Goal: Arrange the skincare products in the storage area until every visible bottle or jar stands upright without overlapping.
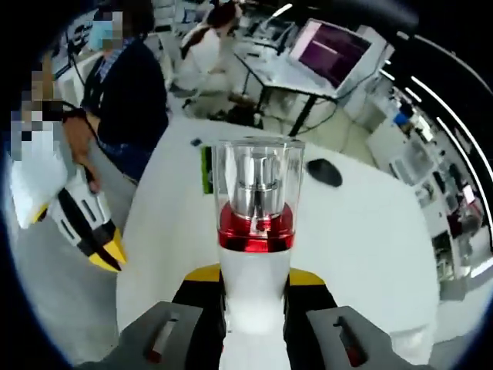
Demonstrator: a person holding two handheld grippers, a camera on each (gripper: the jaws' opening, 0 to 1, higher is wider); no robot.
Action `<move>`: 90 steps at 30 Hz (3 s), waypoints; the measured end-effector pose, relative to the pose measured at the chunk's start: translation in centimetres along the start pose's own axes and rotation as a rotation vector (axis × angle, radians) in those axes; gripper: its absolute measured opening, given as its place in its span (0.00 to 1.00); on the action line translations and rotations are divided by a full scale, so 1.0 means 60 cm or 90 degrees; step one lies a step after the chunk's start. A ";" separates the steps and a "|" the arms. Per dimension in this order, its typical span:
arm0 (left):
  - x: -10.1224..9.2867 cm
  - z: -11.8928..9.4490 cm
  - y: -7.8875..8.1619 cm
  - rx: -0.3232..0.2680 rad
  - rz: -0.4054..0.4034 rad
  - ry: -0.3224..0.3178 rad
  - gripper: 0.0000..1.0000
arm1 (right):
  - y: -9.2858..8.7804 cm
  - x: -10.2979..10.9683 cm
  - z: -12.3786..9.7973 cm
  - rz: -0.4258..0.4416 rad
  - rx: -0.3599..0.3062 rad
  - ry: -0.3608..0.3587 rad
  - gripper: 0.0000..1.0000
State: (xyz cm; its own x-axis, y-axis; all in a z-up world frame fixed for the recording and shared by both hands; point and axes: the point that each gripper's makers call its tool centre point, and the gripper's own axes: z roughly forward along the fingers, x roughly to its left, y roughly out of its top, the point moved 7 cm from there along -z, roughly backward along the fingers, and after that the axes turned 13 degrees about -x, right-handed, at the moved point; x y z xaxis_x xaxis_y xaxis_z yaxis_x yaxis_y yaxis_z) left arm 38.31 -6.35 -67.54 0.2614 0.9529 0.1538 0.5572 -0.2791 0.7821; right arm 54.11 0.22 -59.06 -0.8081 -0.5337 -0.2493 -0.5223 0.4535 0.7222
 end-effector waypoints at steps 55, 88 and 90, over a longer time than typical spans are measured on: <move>-0.026 -0.068 0.125 -0.294 -0.162 -0.138 0.43 | -0.031 0.213 -0.186 0.510 -0.376 -0.225 0.23; -0.030 -0.130 0.147 -0.426 -0.324 -0.258 0.35 | 0.088 0.278 -0.180 0.460 -0.434 0.076 0.23; -0.037 -0.131 0.148 -0.423 -0.330 -0.269 0.34 | 0.091 0.278 -0.181 0.460 -0.436 0.081 0.23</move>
State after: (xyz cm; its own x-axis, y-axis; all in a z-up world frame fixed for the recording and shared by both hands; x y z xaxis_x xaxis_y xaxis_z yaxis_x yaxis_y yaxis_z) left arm 36.50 -10.00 -56.16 0.4445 0.7807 -0.4392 0.1541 0.4163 0.8961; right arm 40.75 -13.95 -52.26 -0.8140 -0.3824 0.4373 0.3833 0.2121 0.8990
